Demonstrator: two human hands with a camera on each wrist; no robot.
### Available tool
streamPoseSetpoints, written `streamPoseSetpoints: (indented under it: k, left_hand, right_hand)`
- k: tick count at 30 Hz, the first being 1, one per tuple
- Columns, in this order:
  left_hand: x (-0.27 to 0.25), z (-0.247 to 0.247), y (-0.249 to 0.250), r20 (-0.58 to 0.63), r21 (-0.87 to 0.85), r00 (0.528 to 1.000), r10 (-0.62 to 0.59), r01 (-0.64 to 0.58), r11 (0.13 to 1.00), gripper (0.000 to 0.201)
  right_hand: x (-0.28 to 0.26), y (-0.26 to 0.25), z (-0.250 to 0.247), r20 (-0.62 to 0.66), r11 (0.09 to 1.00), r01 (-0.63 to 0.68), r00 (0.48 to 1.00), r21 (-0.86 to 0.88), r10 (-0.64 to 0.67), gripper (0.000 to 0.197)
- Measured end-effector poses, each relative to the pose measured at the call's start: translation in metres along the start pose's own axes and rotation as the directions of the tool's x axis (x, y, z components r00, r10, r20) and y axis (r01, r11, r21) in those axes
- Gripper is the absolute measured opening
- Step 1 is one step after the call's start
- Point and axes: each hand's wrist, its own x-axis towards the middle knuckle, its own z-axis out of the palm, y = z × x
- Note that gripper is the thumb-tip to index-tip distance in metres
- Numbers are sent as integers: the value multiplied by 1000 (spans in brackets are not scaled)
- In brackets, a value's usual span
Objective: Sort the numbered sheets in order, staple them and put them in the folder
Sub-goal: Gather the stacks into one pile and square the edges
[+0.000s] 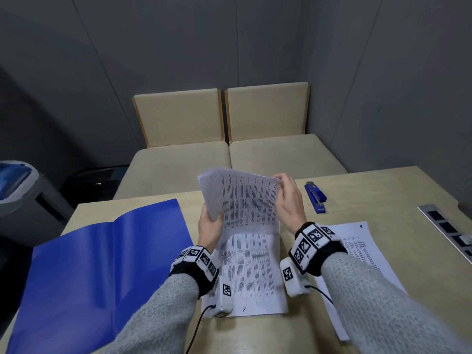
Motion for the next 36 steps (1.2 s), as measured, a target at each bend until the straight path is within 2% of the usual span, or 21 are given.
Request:
streamPoseSetpoints:
  k: [3,5,7,9,11,12,13,14,16,18,23,27,29,32,36]
  left_hand:
    - [4,-2,-2,-38,110,999,30,-25,994,34]
    - [7,-5,5,-58,270,985,165,-144,952,24]
    - [8,-10,18,-50,439,955,291,-241,866,20]
    - [10,-18,30,-44,548,933,357,-276,789,15]
    - [14,-24,35,-76,578,926,369,-260,774,10]
    - [16,-26,36,-102,565,927,362,-246,788,8]
    - [17,-27,36,-124,550,930,346,-226,804,7]
    - [17,-27,36,-138,538,934,331,-210,817,6]
    - [14,-22,36,-153,531,944,293,-171,830,7]
    - [8,-13,33,-163,513,957,239,-124,849,9]
    - [-5,16,20,-163,455,980,117,-30,890,21]
    - [-18,29,13,-164,435,983,85,-6,900,21]
    - [-25,31,12,-170,444,982,79,4,896,21]
    - [-30,34,7,-201,446,976,83,16,895,18]
    - [-36,43,0,-214,450,975,67,37,892,17]
  right_hand:
    - [4,-3,-3,4,993,-14,1000,117,13,19]
    - [7,-5,-11,8,971,-65,998,228,65,25]
    - [11,8,-23,0,941,-162,986,297,170,41]
    - [9,42,-39,-19,903,-304,946,305,325,52]
    - [-2,92,-60,-39,838,-522,845,161,534,54]
    - [-13,114,-73,-38,758,-652,757,18,652,55]
    - [-27,137,-87,-53,641,-756,652,-134,757,57]
    - [-43,155,-102,-84,520,-813,556,-261,827,59]
    - [-74,180,-126,-129,340,-849,421,-404,898,64]
    - [-93,198,-138,-114,261,-826,361,-499,925,77]
    - [-100,210,-141,-99,263,-774,385,-576,918,95]
    - [-94,212,-147,-102,228,-758,361,-612,927,108]
    - [-94,215,-149,-93,239,-742,376,-627,922,112]
    - [-94,222,-148,-56,287,-787,376,-547,925,112]
    - [-90,226,-149,61,348,-840,356,-416,932,101]
